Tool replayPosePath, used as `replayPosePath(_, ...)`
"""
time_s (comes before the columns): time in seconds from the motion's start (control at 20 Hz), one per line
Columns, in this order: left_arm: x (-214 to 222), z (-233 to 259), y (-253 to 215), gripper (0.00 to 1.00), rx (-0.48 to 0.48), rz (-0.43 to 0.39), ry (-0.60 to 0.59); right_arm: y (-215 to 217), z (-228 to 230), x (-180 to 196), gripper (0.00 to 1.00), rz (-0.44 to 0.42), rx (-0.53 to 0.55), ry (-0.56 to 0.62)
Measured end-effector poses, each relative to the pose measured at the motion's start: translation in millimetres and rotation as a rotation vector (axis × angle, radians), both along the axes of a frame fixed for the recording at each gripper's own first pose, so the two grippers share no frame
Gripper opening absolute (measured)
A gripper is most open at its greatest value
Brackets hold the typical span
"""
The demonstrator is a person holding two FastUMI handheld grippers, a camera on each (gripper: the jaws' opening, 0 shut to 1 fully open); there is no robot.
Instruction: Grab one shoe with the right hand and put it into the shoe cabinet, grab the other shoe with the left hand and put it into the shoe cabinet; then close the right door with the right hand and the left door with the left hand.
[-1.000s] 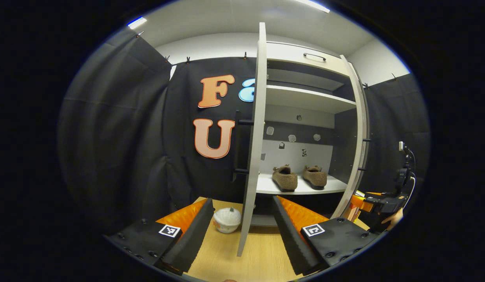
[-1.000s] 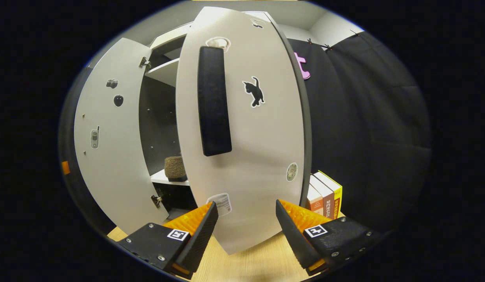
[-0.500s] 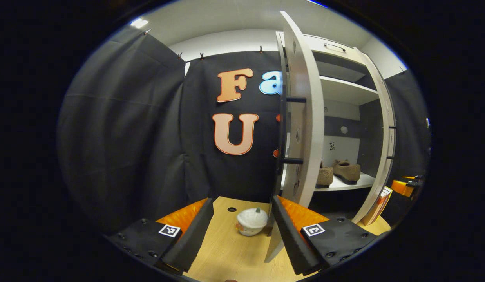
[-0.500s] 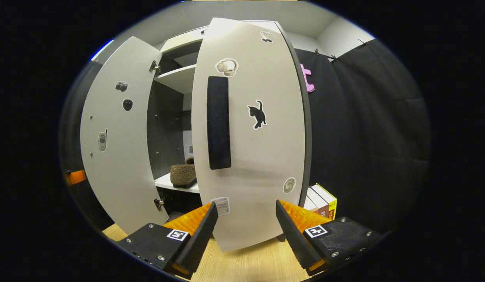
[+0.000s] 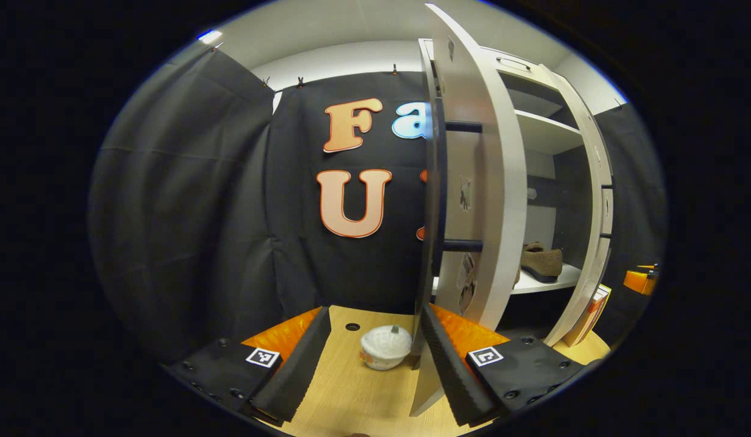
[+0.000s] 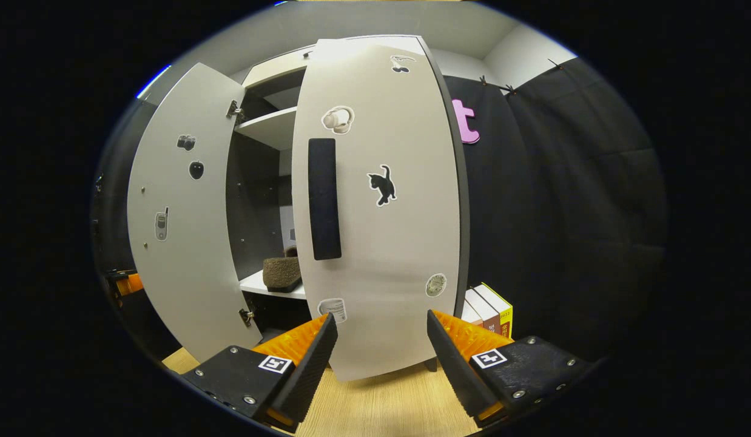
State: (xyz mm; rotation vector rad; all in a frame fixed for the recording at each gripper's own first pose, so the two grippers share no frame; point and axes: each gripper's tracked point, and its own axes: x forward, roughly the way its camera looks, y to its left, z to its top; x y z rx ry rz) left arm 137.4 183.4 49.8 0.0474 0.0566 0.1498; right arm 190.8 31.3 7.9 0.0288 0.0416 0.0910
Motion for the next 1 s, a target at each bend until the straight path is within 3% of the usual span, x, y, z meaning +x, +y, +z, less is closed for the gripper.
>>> replayPosePath(0.4, -2, 1, -7, 0.94, -0.001, -0.026, -0.003, -10, 5, -15, 0.92, -0.003, 0.007, -0.017)
replayPosePath(1.0, 13, -5, -129, 0.95, -0.058, -0.27, 0.02, -46, 9, -40, 0.92, -0.029, 0.036, -0.058)
